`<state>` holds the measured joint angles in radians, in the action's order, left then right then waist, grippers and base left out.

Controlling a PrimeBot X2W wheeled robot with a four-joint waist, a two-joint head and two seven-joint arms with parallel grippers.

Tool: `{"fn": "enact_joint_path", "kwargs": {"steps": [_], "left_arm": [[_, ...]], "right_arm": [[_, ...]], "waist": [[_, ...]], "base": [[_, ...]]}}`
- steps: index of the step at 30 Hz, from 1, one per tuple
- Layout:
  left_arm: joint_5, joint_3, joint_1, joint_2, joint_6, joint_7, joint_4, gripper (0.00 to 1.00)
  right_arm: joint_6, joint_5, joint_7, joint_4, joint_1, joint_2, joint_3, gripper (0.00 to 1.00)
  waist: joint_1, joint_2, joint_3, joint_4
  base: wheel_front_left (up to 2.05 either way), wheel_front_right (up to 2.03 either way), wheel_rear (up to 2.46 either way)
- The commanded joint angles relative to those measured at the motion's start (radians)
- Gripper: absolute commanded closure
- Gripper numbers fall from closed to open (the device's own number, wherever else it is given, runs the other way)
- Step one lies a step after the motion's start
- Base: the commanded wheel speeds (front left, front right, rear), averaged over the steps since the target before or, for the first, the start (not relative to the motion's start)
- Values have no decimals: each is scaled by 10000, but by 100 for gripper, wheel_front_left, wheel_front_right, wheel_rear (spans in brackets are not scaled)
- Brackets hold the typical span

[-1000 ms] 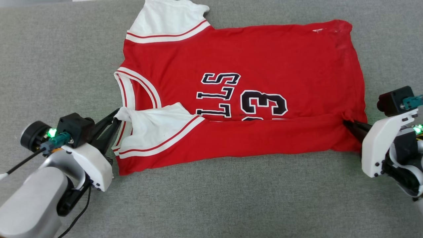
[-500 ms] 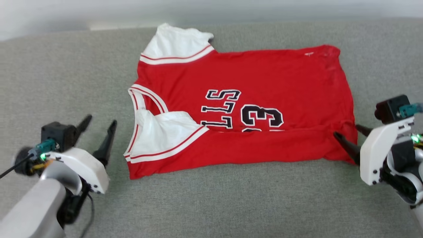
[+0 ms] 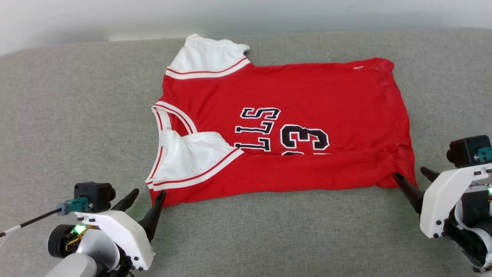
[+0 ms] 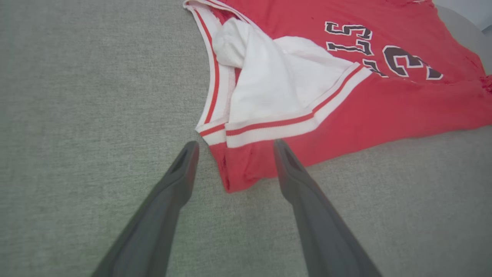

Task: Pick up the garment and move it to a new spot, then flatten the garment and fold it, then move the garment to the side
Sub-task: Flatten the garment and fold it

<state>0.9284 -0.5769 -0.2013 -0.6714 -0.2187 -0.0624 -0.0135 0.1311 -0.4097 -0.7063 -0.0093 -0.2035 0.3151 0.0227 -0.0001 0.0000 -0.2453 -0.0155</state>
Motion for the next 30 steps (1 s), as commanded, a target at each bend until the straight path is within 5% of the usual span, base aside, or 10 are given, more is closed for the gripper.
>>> {"fn": "enact_joint_path", "kwargs": {"steps": [1,8,14,15,16,30], "left_arm": [[-20,26,53,-7,-88,-34,-50,0],[-161,-107,-124,0,-621,-433,293,0],[-11,-540,-148,261,-426,-1015,980,0],[17,-714,-122,300,-331,-1214,1107,64],[27,-853,-96,368,-230,-1325,1196,100],[-768,-486,-362,276,-207,339,493,100]], "right_arm": [[-7,64,-62,-162,92,-122,-69,0],[-7,365,-240,-1176,440,-634,-396,0],[-7,452,-263,-1512,426,-728,-535,0],[-7,473,-265,-1535,437,-726,-556,0],[-7,503,-276,-1543,444,-714,-570,0],[-7,1382,-347,-79,120,-648,-1109,0]], "waist": [[1,0,-150,63],[1,0,-730,252],[1,0,-1072,309],[1,0,-1092,307],[1,0,-1103,303],[1,0,-299,-190]], "base": [[0,0,0],[0,0,0],[0,0,0],[0,0,0],[0,0,0],[0,0,0]]}}
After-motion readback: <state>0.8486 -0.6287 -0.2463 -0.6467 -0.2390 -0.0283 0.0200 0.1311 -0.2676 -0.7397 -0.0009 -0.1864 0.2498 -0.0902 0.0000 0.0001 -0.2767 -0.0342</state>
